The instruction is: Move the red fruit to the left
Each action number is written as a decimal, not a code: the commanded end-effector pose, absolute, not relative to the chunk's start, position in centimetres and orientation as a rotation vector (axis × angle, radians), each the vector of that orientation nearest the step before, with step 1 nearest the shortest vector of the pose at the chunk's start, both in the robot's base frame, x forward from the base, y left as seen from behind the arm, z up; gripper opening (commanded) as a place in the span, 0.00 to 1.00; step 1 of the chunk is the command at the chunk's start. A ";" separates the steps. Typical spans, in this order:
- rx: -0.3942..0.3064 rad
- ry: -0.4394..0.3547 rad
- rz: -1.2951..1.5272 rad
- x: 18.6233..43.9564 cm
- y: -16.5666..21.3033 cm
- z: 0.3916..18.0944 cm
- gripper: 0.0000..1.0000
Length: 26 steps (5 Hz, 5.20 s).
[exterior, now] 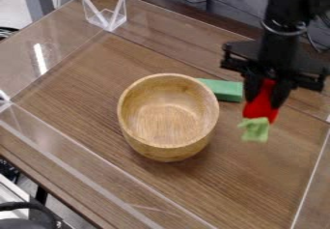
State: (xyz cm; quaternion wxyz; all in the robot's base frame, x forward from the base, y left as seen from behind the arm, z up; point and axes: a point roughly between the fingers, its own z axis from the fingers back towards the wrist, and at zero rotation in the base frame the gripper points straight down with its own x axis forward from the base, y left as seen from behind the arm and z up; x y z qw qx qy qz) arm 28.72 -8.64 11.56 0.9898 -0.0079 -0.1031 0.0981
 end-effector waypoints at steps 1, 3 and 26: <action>-0.038 -0.261 0.235 28.9 -7.3 13.8 0.00; -0.048 -0.255 0.305 28.5 -6.9 13.6 0.00; 0.007 -0.212 0.343 22.6 15.2 13.2 0.00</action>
